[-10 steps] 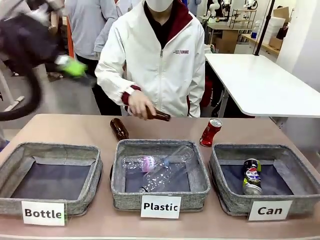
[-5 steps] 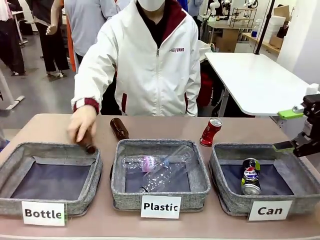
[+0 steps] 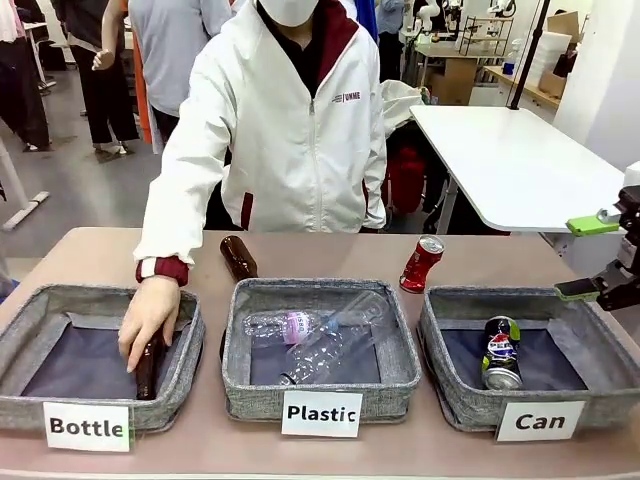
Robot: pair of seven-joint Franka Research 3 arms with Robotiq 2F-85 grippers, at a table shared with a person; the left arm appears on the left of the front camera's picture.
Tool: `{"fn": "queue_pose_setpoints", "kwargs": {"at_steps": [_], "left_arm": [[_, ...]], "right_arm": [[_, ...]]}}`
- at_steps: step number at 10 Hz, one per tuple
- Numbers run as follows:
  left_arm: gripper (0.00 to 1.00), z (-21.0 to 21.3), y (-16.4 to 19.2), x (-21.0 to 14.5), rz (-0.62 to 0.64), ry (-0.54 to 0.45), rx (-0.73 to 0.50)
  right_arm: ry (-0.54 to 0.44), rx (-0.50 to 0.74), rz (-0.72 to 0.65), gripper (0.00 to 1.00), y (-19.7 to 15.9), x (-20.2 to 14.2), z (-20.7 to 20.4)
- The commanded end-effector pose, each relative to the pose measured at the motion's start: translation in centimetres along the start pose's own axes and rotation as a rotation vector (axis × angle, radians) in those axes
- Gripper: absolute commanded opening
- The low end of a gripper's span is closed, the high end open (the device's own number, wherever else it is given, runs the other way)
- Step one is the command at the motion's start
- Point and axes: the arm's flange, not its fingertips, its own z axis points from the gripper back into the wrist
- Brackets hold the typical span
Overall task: Sort the can waste into the basket.
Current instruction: Pick up the can waste from the table and place it in the right Fabric basket.
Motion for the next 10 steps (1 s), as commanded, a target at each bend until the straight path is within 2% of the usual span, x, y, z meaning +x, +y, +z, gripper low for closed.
{"fn": "queue_pose_setpoints", "kwargs": {"at_steps": [1, 4, 6, 10], "left_arm": [[1.00, -0.4, 0.9, 0.6, 0.026, 0.002, -0.014], [1.00, -2.0, 0.7, -0.3, 0.024, 0.014, 0.006], [1.00, -4.7, 0.4, -0.2, -0.001, 0.043, -0.026], [1.00, -17.2, 1.2, 1.6, -0.055, 0.311, -0.157]], "right_arm": [[0.009, -0.001, 0.013, 1.00, -0.1, -0.3, 0.2], [0.009, -0.001, 0.013, 1.00, -0.1, -0.3, 0.2], [0.009, -0.001, 0.013, 1.00, -0.1, -0.3, 0.2], [0.009, -0.001, 0.013, 1.00, -0.1, -0.3, 0.2]]}}
